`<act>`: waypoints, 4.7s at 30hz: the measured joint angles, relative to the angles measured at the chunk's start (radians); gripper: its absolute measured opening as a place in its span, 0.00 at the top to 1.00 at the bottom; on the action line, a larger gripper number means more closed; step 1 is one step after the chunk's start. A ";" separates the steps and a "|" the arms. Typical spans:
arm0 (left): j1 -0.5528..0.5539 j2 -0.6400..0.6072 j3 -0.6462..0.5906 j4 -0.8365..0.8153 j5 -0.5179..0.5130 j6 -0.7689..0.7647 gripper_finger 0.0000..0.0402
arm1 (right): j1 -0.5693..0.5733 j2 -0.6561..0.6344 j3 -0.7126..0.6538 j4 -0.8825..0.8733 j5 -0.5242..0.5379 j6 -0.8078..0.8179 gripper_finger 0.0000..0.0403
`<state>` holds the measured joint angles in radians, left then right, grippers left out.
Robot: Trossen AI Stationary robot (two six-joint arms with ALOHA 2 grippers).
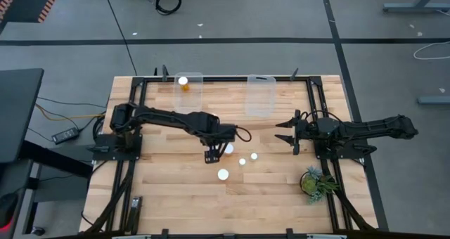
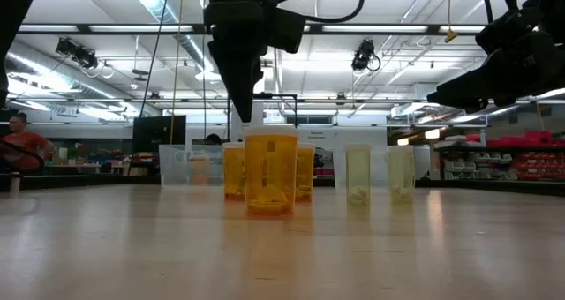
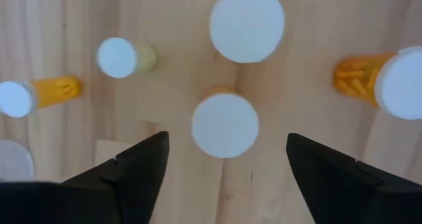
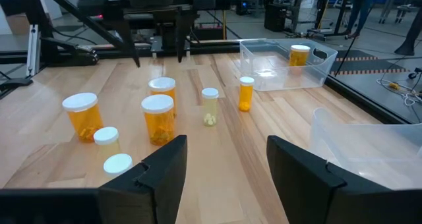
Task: Pick and place medicine bottles into bin by pill shape (circle, oval)
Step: Put the orange capsule bottle into the left transparent bin
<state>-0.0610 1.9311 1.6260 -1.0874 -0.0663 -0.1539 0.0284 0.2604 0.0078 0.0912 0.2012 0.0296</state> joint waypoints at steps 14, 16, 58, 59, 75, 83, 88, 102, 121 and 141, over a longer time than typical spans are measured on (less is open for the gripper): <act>-0.009 0.093 -0.001 0.006 -0.001 0.031 0.13 | 0.000 0.001 0.000 -0.018 0.000 0.000 0.46; -0.009 0.105 -0.001 0.023 -0.002 0.035 0.13 | 0.000 0.001 0.000 -0.019 0.000 0.000 0.46; -0.007 0.149 -0.001 0.001 -0.019 0.045 0.46 | 0.000 0.002 0.000 -0.038 0.000 0.000 0.46; -0.007 0.149 -0.001 -0.005 -0.019 0.045 0.47 | 0.000 0.003 0.000 -0.038 0.000 0.000 0.46; 0.026 0.140 -0.001 -0.071 -0.018 0.045 0.48 | 0.000 0.003 0.000 -0.037 0.000 0.000 0.46; 0.042 0.070 0.000 -0.078 -0.018 0.037 0.46 | 0.000 0.003 0.000 -0.038 0.000 0.000 0.46; 0.063 0.019 0.000 -0.085 -0.019 0.027 0.47 | 0.000 0.002 0.000 -0.038 0.000 0.000 0.46; 0.140 -0.109 0.000 -0.099 -0.019 0.013 0.46 | 0.000 0.003 0.000 -0.038 0.000 0.000 0.46; 0.382 -0.159 0.000 -0.072 -0.032 0.092 0.46 | 0.000 0.003 0.000 -0.038 0.000 0.000 0.46; 0.607 -0.159 0.000 0.058 -0.083 0.086 0.45 | 0.000 0.002 0.000 -0.038 0.000 0.000 0.46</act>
<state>0.5464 1.7725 1.6260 -1.0299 -0.1489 -0.0674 0.0286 0.2628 0.0082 0.0530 0.2012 0.0296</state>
